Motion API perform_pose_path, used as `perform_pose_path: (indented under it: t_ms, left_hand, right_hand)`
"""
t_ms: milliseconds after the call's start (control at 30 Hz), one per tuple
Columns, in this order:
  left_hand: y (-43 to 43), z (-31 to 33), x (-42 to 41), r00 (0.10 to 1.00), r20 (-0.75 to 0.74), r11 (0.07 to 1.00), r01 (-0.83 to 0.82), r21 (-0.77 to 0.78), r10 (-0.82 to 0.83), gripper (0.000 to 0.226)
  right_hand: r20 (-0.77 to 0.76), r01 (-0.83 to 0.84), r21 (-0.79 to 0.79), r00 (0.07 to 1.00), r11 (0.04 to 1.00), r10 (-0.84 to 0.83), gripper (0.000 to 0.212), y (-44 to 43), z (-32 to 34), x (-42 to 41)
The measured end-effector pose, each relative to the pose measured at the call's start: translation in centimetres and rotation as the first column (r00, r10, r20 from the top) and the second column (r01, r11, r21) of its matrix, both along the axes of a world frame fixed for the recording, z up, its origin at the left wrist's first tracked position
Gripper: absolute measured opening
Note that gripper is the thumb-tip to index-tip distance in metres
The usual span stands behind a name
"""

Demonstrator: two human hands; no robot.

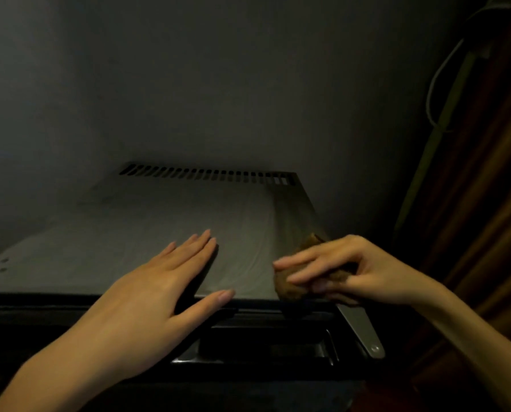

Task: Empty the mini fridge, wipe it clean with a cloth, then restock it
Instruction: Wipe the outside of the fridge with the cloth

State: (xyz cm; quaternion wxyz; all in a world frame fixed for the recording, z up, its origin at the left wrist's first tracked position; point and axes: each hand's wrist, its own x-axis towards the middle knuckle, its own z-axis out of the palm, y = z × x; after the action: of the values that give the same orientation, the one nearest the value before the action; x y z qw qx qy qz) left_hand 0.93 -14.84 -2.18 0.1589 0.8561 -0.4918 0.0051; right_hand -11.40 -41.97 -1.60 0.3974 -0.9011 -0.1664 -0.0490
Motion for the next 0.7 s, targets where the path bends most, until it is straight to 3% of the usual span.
perform_pose_path:
  t_ms: [167,267,367,467,700]
  left_hand:
    - [-0.1,-0.1,0.1,1.000,0.019,1.000,0.003,0.016,-0.003,0.084]
    - [-0.1,0.3,0.1,1.000,0.006,1.000,-0.017,0.015,0.017,0.084]
    - [0.0,0.5,0.0,1.000,0.001,1.000,-0.021,0.004,0.021,0.084]
    - [0.0,0.3,-0.2,1.000,0.015,1.000,-0.012,-0.002,0.012,0.087]
    - [0.1,-0.2,0.3,0.998,0.053,1.000,-0.015,0.027,0.013,0.089]
  right_hand:
    - [0.053,0.236,-0.109,0.972,0.966,-0.231,0.043,-6.4,0.4,10.5]
    - [0.034,0.399,-0.209,0.915,0.893,-0.401,0.043,-9.9,0.7,17.9]
    - [-0.001,0.461,-0.282,0.877,0.842,-0.480,0.042,-10.7,0.9,21.0]
    - [0.027,0.428,-0.251,0.900,0.868,-0.436,0.041,-8.9,0.8,18.3]
    - [0.028,0.048,-0.252,0.999,0.966,-0.042,0.039,1.7,0.6,1.6]
